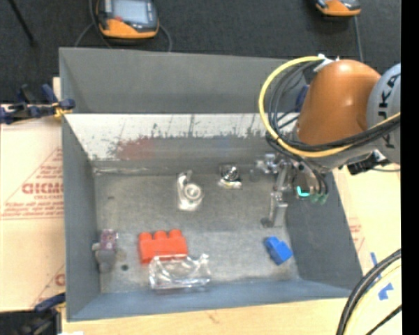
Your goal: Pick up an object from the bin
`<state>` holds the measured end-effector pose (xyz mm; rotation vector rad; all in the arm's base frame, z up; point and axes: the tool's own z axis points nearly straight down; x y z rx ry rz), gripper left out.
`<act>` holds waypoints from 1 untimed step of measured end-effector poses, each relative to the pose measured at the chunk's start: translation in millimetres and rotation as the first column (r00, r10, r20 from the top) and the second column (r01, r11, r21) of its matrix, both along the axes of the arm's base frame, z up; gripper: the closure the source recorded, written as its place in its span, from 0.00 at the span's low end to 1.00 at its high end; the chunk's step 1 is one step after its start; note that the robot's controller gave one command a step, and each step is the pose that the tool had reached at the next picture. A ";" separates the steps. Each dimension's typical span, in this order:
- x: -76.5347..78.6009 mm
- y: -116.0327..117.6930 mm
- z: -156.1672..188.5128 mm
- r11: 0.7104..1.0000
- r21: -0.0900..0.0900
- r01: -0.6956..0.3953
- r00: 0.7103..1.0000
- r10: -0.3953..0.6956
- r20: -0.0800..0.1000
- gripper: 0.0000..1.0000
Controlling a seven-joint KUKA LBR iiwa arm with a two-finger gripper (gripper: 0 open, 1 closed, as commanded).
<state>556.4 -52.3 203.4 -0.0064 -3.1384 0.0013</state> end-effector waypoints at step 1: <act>-4.2 90.7 -58.8 0.968 0.002 -0.253 0.968 0.253 0.003 0.00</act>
Offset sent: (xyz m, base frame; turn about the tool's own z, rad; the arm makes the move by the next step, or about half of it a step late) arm -0.0043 0.0895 -0.0581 -0.2555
